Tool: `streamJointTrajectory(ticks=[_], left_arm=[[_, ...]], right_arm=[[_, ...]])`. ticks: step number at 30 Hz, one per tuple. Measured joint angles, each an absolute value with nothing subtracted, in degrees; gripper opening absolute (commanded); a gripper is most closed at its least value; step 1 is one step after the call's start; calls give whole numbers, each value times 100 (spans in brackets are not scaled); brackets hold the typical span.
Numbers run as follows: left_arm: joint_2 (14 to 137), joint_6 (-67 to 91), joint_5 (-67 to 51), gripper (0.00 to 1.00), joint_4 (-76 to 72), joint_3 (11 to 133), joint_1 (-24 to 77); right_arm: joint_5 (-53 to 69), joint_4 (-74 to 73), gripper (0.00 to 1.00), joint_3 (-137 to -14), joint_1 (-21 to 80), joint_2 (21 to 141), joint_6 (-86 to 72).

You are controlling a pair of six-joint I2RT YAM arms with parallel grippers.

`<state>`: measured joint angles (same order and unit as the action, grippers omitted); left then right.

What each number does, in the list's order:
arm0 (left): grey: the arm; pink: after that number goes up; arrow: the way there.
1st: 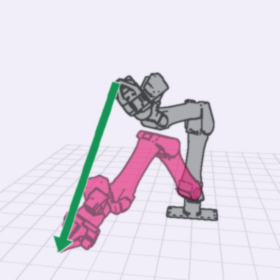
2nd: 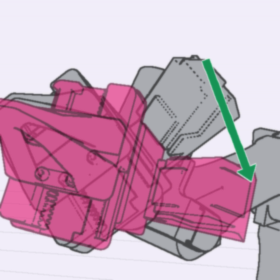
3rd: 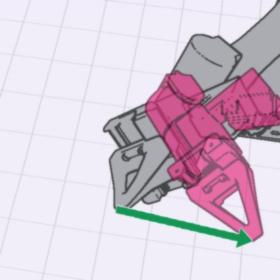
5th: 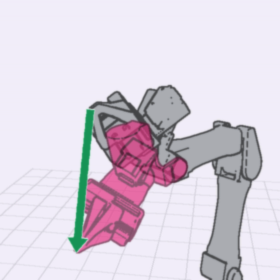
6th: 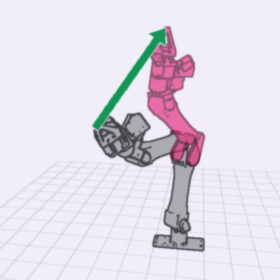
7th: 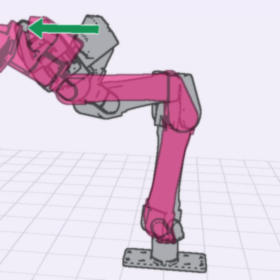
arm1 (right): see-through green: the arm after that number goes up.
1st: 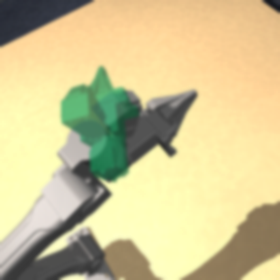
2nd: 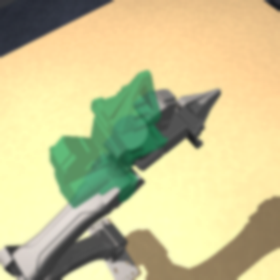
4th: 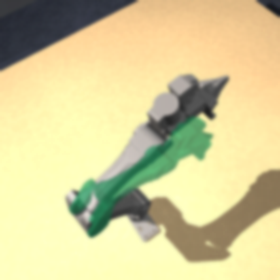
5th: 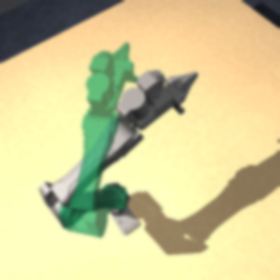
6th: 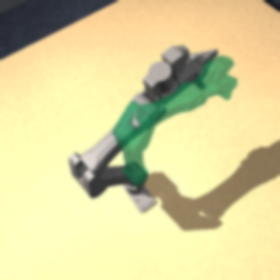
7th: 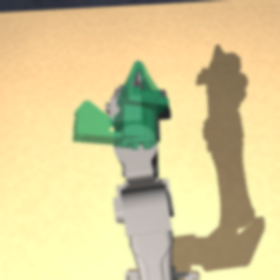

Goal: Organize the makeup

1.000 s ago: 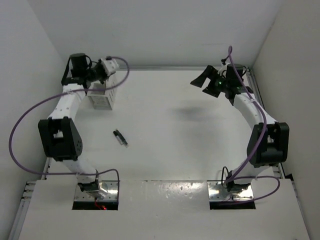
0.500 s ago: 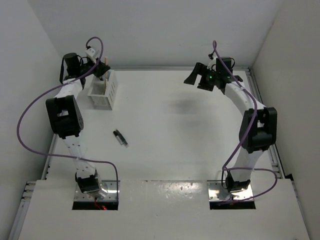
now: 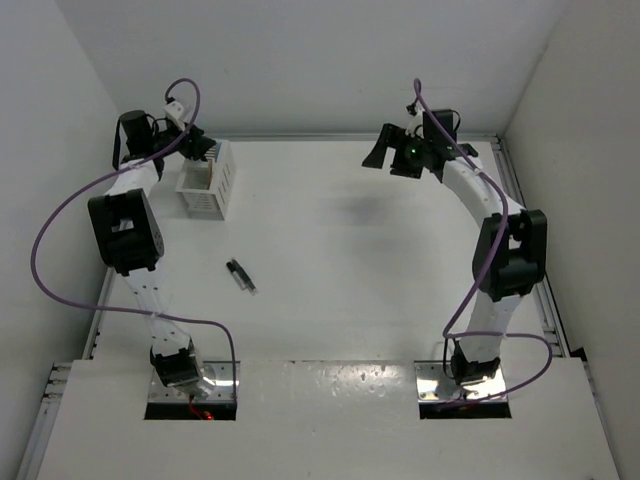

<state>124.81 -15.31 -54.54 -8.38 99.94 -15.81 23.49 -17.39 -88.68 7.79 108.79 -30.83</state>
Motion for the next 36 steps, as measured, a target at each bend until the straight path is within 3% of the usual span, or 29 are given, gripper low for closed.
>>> streamJointTrajectory(ticks=[4, 6, 10, 18, 25, 31, 36], left_arm=[[12473, -1614, -5448, 58, -655, 10055, -1586], [12460, -1688, -5448, 50, -451, 10237, -1584], [12062, -2421, -5618, 49, 233, 10523, -1579], [10219, -7728, -4967, 46, 4775, 10610, -775], [9544, -9754, -3874, 46, 6652, 8138, 676], [9238, -9828, -3072, 45, 6407, 6595, 1693], [8908, -9760, -2727, 42, 6055, 6027, 2018]], right_arm=[[2200, -2073, 100, -9131, 908, 10881, -2762], [2147, -2110, 100, -9194, 989, 10873, -2630], [2102, -2154, 100, -9019, 1111, 10763, -2401], [1981, -2512, 100, -8066, 1304, 9889, -1726], [2047, -2663, 100, -7102, 1444, 9028, -1343], [2110, -2727, 98, -6506, 1568, 8648, -1168], [2097, -2753, 98, -6049, 1625, 8195, -1090]])
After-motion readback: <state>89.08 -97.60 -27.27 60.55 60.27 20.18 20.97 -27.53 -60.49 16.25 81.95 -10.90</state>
